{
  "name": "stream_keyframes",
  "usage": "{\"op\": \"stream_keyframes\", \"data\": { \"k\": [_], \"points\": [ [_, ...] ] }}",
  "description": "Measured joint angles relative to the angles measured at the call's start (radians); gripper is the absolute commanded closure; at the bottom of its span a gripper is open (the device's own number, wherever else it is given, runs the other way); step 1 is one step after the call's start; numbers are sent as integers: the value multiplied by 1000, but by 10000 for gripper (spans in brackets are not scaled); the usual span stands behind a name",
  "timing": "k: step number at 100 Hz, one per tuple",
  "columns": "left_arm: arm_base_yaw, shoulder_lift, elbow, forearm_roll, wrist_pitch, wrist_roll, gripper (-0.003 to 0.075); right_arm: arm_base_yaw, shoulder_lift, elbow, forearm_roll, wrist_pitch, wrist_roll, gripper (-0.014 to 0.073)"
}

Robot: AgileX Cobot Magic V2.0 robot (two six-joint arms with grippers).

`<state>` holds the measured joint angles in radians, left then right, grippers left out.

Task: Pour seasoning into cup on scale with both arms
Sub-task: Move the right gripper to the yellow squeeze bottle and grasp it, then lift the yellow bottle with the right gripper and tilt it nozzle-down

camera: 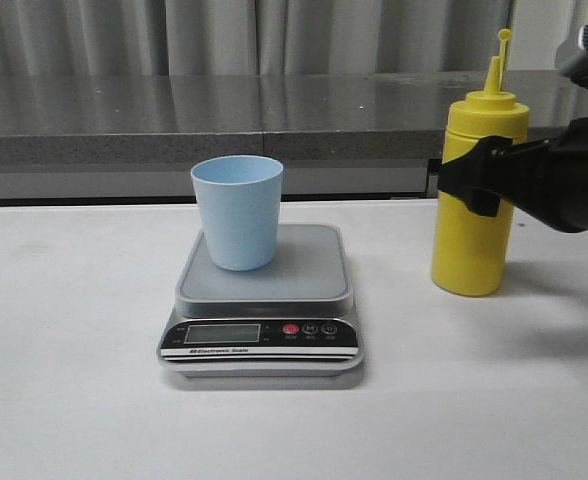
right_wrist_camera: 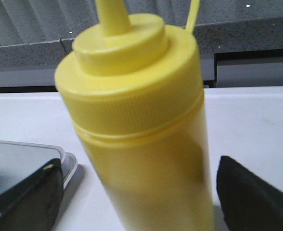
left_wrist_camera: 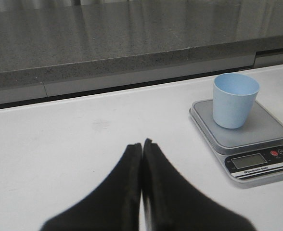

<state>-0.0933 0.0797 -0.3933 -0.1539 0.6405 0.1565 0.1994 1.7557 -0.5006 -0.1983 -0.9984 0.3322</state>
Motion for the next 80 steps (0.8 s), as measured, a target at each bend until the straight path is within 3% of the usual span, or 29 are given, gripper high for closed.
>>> {"op": "stream_keyframes", "data": {
  "k": [57,64,80],
  "points": [
    [0,0,0,0,0,0,741,0,109,-127,-9,-4,0,-27],
    [0,0,0,0,0,0,741,0,111,-127,-9,-4,0,43],
    [0,0,0,0,0,0,741,0,111,-129,-9,-4,0,314]
  ]
}}
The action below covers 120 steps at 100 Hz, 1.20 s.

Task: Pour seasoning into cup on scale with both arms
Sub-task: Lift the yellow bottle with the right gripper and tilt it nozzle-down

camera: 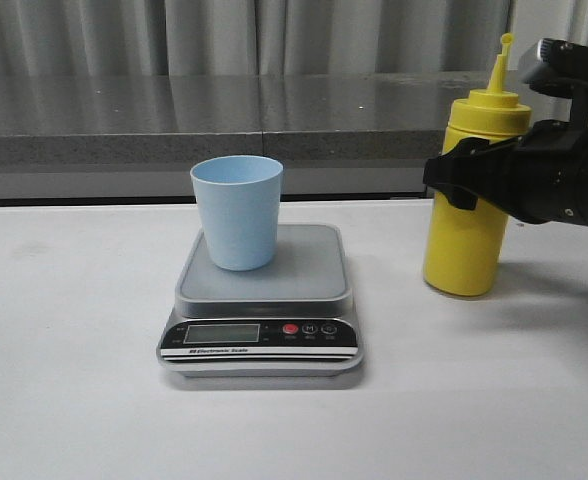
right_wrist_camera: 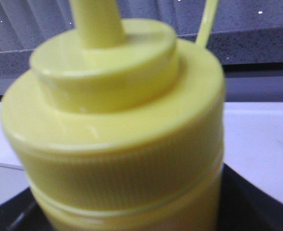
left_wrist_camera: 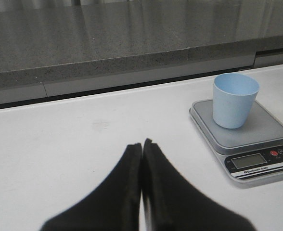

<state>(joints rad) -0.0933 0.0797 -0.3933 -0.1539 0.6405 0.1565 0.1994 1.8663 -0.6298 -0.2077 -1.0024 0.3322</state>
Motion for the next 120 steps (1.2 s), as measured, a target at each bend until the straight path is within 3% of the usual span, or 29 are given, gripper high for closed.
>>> {"op": "stream_keyframes", "data": {
  "k": [25,59,96,120],
  "points": [
    [0,0,0,0,0,0,741,0,-4,-2,-3,6,-2,669],
    [0,0,0,0,0,0,741,12,-178,-2,-49,176,-179,652],
    [0,0,0,0,0,0,741,110,-262,-146,-193,604,-269,652],
    [0,0,0,0,0,0,741,192,-262,-318,-411,928,-271,652]
  ]
}}
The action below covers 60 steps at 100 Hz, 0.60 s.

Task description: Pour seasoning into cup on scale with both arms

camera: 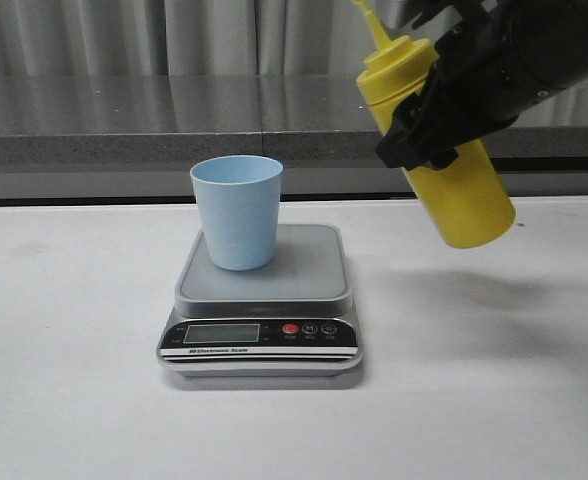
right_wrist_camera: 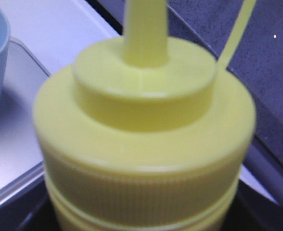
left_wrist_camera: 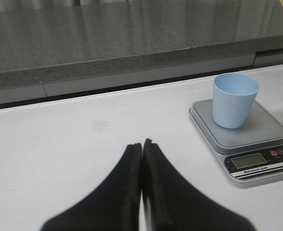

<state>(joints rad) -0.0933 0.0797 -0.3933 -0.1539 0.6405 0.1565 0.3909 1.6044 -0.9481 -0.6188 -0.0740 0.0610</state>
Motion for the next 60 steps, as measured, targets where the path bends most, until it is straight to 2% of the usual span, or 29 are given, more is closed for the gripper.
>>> {"op": "stream_keyframes", "data": {
  "k": [30,60],
  "points": [
    [0,0,0,0,0,0,741,64,7,-97,-367,186,0,652],
    [0,0,0,0,0,0,741,144,80,-146,-589,329,2,652]
  ]
}}
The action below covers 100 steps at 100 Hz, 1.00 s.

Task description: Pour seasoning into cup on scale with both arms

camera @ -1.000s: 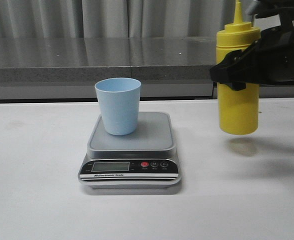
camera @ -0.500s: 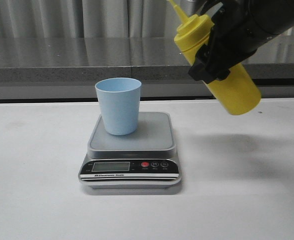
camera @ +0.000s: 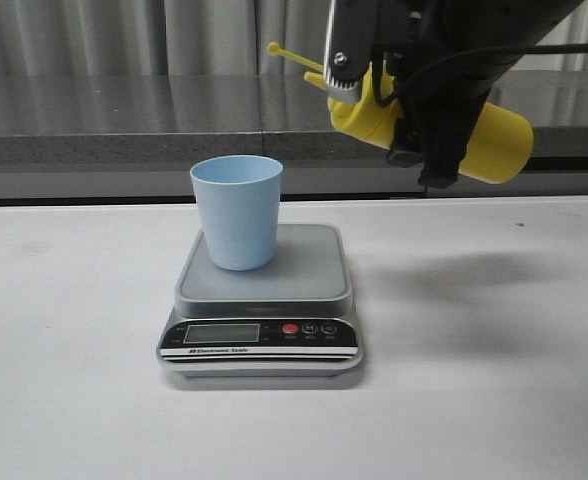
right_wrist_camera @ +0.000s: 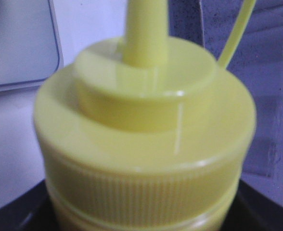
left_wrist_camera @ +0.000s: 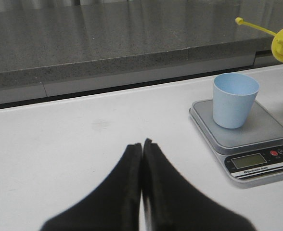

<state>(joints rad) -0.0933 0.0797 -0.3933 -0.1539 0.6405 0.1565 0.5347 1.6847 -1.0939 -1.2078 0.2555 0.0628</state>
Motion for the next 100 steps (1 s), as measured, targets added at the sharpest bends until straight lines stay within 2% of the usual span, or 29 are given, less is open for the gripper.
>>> {"op": "stream_keyframes", "data": {
  "k": [33,61,100],
  "points": [
    [0,0,0,0,0,0,741,64,11,-13,-168,82,4,652],
    [0,0,0,0,0,0,741,136,52,-40,-307,214,4,652],
    [0,0,0,0,0,0,741,219,115,-56,-426,354,6,652]
  ]
}}
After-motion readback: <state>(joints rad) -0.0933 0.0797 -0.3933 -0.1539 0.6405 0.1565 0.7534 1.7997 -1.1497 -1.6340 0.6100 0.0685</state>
